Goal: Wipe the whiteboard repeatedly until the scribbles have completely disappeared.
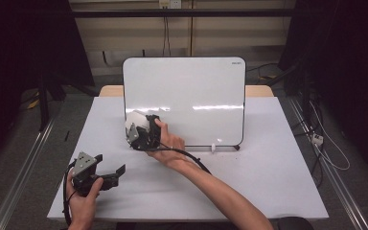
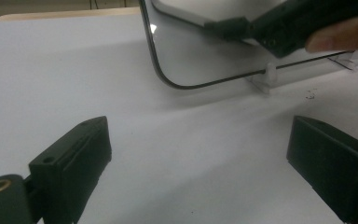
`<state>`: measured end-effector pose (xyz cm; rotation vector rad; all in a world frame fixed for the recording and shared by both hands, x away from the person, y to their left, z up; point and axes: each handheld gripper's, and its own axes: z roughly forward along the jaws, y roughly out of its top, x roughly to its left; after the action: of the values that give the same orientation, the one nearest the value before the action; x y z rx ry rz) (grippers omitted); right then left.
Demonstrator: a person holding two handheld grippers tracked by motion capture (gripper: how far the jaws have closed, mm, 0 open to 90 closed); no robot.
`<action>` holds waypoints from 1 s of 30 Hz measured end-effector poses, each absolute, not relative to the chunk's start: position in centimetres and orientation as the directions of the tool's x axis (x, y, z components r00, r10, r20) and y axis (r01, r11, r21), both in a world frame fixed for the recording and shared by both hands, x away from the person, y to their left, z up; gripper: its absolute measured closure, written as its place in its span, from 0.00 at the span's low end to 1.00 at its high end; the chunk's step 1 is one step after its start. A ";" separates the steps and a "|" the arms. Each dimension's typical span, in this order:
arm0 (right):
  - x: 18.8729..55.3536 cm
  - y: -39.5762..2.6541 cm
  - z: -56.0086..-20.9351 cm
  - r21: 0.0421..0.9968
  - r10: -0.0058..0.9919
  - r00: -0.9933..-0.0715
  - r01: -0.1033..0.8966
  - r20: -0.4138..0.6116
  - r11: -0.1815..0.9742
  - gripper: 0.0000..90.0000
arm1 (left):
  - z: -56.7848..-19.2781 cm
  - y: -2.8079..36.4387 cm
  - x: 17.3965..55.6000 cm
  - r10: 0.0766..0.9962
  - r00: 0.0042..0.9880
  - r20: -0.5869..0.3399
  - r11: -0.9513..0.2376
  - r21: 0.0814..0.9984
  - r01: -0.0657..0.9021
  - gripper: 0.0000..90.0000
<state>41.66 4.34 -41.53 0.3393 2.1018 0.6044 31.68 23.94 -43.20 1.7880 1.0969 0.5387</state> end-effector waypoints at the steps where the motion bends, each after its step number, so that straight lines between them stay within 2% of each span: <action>1: 41.4 4.5 -41.8 0.534 0.448 -0.565 0.014 -0.693 0.845 0.35 | -43.2 23.9 31.7 0.859 0.503 -0.098 -0.161 0.880 0.447 0.07; 21: 40.5 3.8 -42.3 0.522 0.416 -0.591 -0.011 -0.691 0.853 0.35 | -43.2 24.2 31.7 0.862 0.496 -0.100 -0.156 0.880 0.449 0.07; 30: 41.6 2.4 -41.1 0.569 0.483 -0.567 0.029 -0.667 0.822 0.35 | -43.2 24.2 31.7 0.860 0.500 -0.099 -0.160 0.879 0.449 0.07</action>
<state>41.57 2.43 -41.08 0.3751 2.1034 0.6398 31.70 24.16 -43.21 1.7888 1.1009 0.5397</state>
